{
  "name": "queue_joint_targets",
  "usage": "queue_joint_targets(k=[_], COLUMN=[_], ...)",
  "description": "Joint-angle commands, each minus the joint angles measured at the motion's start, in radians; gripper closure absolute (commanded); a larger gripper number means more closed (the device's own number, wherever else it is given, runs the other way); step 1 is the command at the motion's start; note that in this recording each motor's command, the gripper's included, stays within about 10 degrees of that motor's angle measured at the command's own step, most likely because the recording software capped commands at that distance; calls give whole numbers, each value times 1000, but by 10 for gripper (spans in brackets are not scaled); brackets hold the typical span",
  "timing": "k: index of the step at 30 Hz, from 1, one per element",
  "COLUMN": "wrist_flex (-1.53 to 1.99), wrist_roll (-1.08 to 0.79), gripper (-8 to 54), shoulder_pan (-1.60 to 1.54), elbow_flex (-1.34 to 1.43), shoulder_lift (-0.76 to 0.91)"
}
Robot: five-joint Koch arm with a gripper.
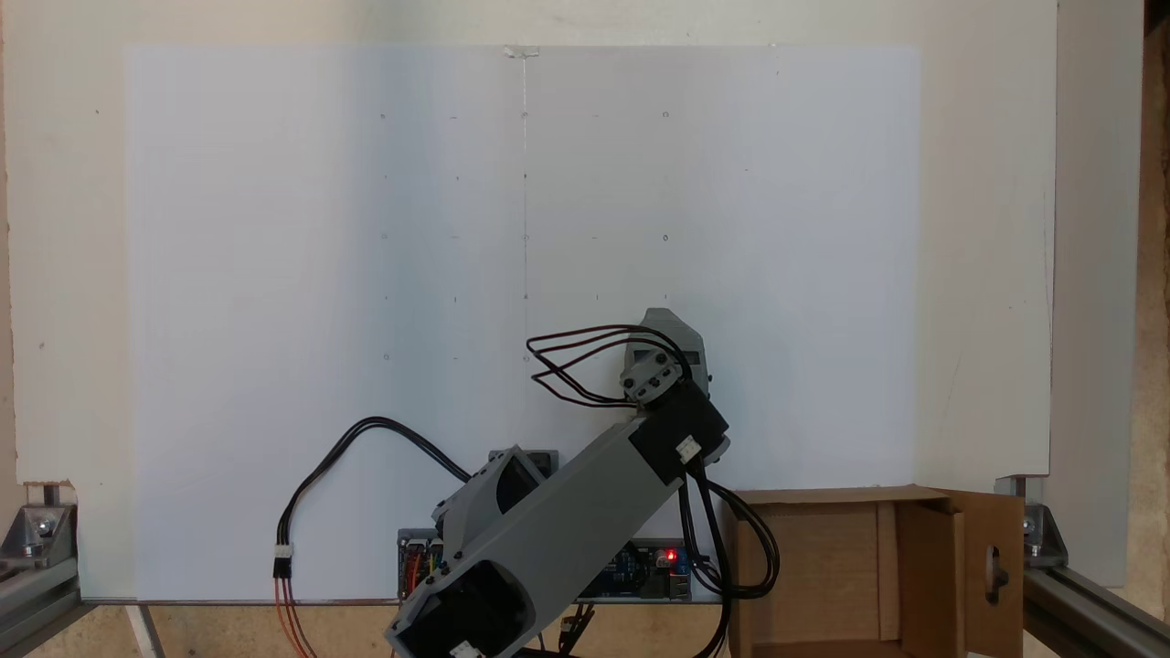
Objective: Grasp a green dice and put it in the bin.
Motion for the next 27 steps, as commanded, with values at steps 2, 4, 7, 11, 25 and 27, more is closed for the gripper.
queue_joint_targets(k=[2, 4, 7, 11, 25, 27], wrist_flex=[-23, -32, -49, -72, -137, -140], wrist_roll=[-69, -69, -71, -69, -67, -63], gripper=[-4, -4, -1, 7, 15, 17], shoulder_pan=[2, 2, 2, 2, 12, 17], elbow_flex=[-15, -15, -15, -15, -15, -15], shoulder_lift=[11, 8, -8, -44, -153, -153])
